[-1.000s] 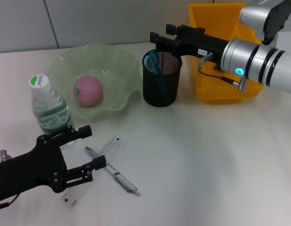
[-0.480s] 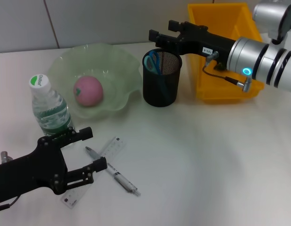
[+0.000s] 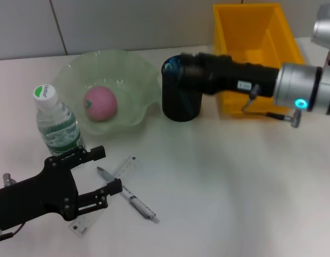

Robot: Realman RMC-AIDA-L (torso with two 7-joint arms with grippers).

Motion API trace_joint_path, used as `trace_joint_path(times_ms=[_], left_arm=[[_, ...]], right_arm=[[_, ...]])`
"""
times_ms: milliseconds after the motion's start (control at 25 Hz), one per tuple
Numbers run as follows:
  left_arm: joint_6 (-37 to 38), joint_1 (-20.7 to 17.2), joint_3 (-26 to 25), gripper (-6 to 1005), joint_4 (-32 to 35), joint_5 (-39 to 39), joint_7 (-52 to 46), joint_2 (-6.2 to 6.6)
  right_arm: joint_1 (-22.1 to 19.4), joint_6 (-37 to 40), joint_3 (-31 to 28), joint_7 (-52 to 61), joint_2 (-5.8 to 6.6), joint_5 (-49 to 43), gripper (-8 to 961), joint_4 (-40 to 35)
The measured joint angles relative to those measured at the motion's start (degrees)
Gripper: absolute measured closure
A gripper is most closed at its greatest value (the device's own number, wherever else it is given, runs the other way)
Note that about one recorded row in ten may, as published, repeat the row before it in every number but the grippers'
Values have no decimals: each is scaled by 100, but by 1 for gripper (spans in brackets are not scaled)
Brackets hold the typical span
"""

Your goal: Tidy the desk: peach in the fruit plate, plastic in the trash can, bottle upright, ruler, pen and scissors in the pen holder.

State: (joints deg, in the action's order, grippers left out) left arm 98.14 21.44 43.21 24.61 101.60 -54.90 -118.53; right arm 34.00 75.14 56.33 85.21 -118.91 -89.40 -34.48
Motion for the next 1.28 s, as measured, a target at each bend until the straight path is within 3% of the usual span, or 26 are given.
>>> trace_joint_path(times_ms=[280, 520, 760, 840, 880, 960, 1080, 1200, 1280], left_arm=[[-97, 54, -8, 201, -119, -10, -255, -8], [-128, 112, 31, 201, -43, 28, -909, 5], [-128, 44, 404, 201, 599, 52, -1817, 14], [-124, 31, 682, 201, 1022, 56, -2357, 14], [-124, 15, 1049, 201, 1566, 56, -2985, 10], [-127, 8, 1193, 201, 1778, 56, -3222, 9], [-169, 3, 1844, 201, 3061, 281, -4650, 8], [-179, 46, 1967, 201, 3603, 511, -5279, 11], [-170, 202, 2158, 201, 4465, 969, -6316, 15]], right_arm=[[-224, 1237, -47, 737, 43, -1755, 143, -680], [-187, 1387, -34, 725, 43, -2584, 143, -774], [-280, 1423, -137, 2, 19, -2674, 144, -895], [-323, 1447, -189, -153, 7, -2674, 144, -988], [-334, 1462, -218, -194, 8, -2680, 144, -1057], [-336, 1472, -237, -202, 10, -2690, 144, -1083], [-350, 1592, -339, -237, 30, -2718, 143, -1167], [-357, 1699, -401, -236, 32, -2723, 143, -1247], [-373, 1875, -547, -236, 37, -2759, 143, -1373]])
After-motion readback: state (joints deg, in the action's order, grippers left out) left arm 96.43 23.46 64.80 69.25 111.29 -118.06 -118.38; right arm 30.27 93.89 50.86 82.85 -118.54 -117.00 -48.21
